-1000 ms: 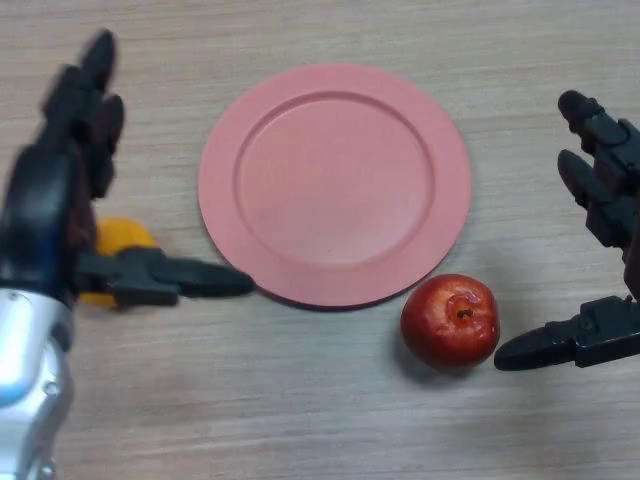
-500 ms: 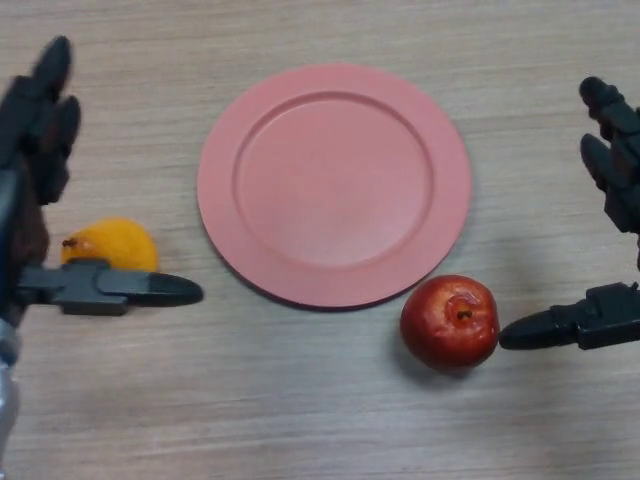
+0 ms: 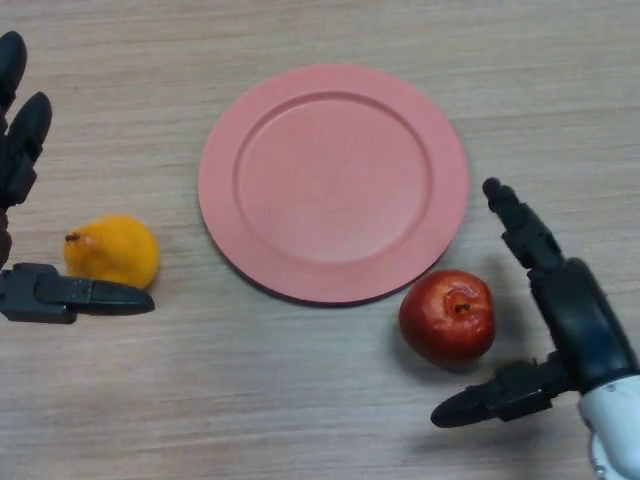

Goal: Pick up the red apple and place it on the plate

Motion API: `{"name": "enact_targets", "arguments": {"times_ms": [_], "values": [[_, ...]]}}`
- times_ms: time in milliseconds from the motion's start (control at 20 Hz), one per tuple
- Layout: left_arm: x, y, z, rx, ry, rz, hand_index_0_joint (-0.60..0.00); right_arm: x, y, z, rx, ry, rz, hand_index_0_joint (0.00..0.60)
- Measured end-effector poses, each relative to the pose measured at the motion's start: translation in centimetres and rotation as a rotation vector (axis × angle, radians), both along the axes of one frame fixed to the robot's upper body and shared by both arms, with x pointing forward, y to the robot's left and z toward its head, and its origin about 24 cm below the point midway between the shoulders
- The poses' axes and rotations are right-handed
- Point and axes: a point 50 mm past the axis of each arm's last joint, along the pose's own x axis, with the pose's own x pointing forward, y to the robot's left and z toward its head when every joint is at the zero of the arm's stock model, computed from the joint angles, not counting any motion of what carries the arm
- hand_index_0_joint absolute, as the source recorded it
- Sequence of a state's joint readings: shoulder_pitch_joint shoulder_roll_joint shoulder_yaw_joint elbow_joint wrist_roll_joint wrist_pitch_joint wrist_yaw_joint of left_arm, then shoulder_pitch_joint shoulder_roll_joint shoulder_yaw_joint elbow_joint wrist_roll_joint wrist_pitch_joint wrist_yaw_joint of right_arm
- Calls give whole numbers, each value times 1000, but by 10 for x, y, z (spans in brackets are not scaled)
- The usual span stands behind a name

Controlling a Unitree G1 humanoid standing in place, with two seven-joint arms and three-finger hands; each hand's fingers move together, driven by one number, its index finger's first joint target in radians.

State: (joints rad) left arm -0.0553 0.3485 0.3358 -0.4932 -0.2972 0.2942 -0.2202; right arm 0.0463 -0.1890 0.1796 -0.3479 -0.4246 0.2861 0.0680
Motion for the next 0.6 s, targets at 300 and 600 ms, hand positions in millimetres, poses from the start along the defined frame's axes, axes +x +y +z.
{"name": "enact_targets", "arguments": {"times_ms": [300, 600], "values": [[-4, -7, 9, 24, -5, -50, 0, 0, 10, -11, -16, 99, -55, 600], [-6, -9, 15, -12, -33, -49, 0, 10, 14, -7, -110, 155, 45, 600]]}}
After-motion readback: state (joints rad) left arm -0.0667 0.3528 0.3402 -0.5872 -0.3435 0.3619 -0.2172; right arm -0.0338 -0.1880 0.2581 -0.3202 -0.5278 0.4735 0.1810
